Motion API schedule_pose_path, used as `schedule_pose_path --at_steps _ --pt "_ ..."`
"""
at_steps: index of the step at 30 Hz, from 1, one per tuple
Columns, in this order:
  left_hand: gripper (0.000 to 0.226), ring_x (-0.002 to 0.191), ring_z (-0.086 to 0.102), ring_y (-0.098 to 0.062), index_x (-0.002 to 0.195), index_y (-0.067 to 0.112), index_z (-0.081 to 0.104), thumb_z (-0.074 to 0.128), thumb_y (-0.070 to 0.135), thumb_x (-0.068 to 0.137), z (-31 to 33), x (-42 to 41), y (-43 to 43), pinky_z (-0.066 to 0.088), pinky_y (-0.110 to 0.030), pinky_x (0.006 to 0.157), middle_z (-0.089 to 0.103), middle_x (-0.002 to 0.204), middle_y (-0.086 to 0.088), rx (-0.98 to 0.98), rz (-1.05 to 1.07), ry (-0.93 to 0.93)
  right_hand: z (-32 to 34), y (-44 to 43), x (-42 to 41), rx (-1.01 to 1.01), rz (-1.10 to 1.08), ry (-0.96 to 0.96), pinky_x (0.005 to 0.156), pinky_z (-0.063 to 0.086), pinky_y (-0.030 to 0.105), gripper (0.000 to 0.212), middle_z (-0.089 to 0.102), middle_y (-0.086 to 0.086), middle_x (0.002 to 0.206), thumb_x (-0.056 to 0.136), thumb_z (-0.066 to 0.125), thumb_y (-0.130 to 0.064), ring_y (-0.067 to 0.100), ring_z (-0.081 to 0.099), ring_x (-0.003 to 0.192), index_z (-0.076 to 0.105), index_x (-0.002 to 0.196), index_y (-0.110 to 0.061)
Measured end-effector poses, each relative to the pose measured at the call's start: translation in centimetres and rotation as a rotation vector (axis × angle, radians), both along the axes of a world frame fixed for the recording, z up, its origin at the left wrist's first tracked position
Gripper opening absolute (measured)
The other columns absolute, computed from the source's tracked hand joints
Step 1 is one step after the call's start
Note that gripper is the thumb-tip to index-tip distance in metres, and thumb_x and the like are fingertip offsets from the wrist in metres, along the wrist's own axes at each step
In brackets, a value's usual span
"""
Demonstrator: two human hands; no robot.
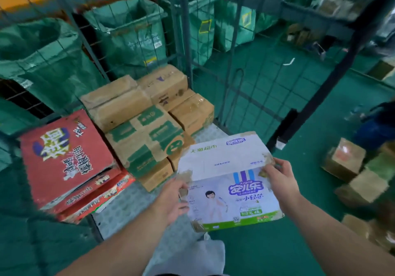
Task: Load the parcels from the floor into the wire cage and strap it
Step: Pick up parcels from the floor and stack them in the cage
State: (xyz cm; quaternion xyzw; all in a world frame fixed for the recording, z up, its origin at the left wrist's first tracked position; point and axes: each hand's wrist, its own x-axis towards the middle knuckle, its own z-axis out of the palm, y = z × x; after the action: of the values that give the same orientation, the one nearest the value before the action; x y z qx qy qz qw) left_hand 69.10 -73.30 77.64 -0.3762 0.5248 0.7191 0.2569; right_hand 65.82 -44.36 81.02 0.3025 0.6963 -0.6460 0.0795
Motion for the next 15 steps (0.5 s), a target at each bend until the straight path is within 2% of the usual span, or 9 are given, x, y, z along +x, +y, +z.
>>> schedule_pose_path --at_steps 3,5,6,8,11,15 --pt "0.082 0.095 0.057 -0.033 0.146 0.016 0.047 0.07 0.025 0.067 -0.2 -5.8 -0.2 0.051 -0.037 0.077 0.051 0.134 -0.011 0.048 0.058 0.015 1.3 -0.3 -6.2 0.04 0.009 0.012 0.057 0.054 0.029 0.032 0.069 -0.008 0.105 0.097 0.062 -0.018 0.015 0.074 0.064 0.049 0.124 -0.028" --pt "0.074 0.099 0.057 -0.036 0.135 0.015 0.051 0.07 0.024 0.064 0.2 -9.2 -0.2 0.052 -0.039 0.087 0.052 0.136 -0.013 0.064 0.094 0.025 2.3 -0.6 -9.7 0.073 0.039 0.008 0.054 0.053 0.026 0.032 0.069 -0.01 0.102 0.097 0.061 -0.019 0.015 0.074 0.063 0.049 0.125 -0.028" --pt "0.06 0.097 0.056 -0.035 0.126 0.013 0.053 0.07 0.021 0.069 0.3 -10.8 -0.1 0.05 -0.039 0.091 0.053 0.135 -0.014 0.064 0.13 0.028 2.7 -0.7 -11.5 0.091 0.053 0.008 0.054 0.052 0.026 0.033 0.07 -0.009 0.102 0.096 0.061 -0.019 0.015 0.074 0.064 0.05 0.126 -0.026" --pt "0.03 0.092 0.052 -0.031 0.111 0.012 0.055 0.063 0.01 0.082 0.4 -14.0 0.0 0.048 -0.038 0.089 0.057 0.124 -0.012 0.085 0.219 0.032 3.1 -0.9 -15.3 0.106 0.083 0.024 0.058 0.054 0.028 0.036 0.07 -0.006 0.106 0.096 0.062 -0.019 0.016 0.075 0.07 0.049 0.129 -0.024" --pt "0.029 0.088 0.051 -0.027 0.11 0.014 0.051 0.061 0.007 0.084 -0.4 -18.7 -0.1 0.047 -0.035 0.082 0.055 0.108 -0.008 0.105 0.321 0.049 3.4 -1.4 -21.5 0.13 0.134 0.044 0.061 0.055 0.03 0.035 0.07 -0.005 0.109 0.095 0.065 -0.021 0.016 0.074 0.079 0.05 0.127 -0.026" --pt "0.023 0.08 0.047 -0.022 0.101 0.015 0.051 0.057 0.003 0.083 -1.3 -24.4 -0.1 0.045 -0.034 0.081 0.054 0.093 -0.004 0.115 0.451 0.086 2.5 -2.6 -29.7 0.122 0.208 0.032 0.079 0.062 0.042 0.033 0.072 -0.003 0.112 0.089 0.069 -0.024 0.019 0.075 0.085 0.053 0.117 -0.032"
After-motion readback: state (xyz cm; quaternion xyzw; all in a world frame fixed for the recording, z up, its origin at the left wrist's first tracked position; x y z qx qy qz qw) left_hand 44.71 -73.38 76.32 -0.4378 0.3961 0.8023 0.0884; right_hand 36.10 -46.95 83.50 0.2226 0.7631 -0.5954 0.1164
